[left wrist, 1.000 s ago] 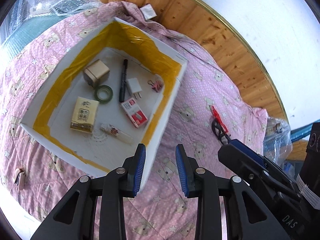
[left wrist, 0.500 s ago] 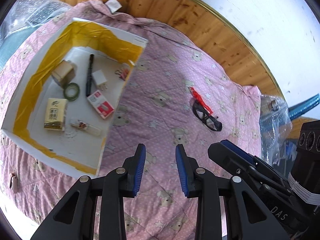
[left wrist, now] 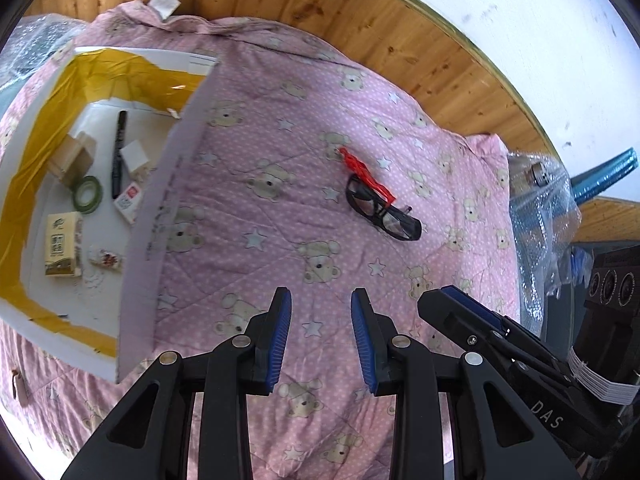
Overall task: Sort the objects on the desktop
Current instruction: 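Move both open tools over the black glasses and red toy figure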
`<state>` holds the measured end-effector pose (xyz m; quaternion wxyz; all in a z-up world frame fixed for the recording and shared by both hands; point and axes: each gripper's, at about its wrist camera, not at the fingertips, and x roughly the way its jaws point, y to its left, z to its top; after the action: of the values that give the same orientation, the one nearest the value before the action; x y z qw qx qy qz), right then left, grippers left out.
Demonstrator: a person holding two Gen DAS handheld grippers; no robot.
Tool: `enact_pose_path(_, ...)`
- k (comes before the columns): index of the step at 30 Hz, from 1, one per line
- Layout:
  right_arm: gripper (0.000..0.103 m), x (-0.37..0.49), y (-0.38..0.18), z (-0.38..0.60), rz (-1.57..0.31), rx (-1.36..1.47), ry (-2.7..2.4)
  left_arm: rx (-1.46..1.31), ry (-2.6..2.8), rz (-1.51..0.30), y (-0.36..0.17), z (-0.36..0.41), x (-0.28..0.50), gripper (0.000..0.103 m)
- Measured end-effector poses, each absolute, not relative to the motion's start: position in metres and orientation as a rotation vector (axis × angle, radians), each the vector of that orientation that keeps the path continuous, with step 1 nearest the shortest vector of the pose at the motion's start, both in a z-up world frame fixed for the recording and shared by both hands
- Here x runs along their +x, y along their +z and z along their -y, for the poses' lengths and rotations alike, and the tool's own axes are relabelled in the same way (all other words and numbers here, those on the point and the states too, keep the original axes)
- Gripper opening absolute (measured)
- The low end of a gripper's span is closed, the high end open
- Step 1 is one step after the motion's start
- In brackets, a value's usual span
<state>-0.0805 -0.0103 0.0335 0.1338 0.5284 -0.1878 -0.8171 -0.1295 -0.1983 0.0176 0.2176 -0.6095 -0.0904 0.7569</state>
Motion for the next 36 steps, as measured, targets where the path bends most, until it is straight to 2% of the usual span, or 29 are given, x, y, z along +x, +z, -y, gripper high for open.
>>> enact_pose_path(20,0.045,-0.107,-0.012,-0.052,0.721,1.616,-2.383,-1.738,2.013,0.12,-0.013,0.125,-0.155,0.033)
enact_pose_path(36,0.046,-0.134,-0.056,-0.075,0.799,1.707,-2.34,-1.816,1.97,0.095,-0.046,0.1,-0.192,0.034)
